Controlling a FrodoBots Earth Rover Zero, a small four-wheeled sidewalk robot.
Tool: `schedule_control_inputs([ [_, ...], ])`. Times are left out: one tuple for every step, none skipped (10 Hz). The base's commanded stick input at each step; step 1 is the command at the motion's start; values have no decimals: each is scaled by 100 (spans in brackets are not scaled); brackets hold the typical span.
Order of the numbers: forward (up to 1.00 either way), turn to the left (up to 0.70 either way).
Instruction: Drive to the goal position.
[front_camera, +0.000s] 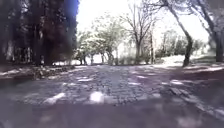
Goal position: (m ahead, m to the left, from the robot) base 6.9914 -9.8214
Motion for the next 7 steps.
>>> schedule_control_inputs([
  [85,0],
  [85,0],
  [85,0],
  [85,0],
  [85,0],
  [85,0],
  [85,0],
])
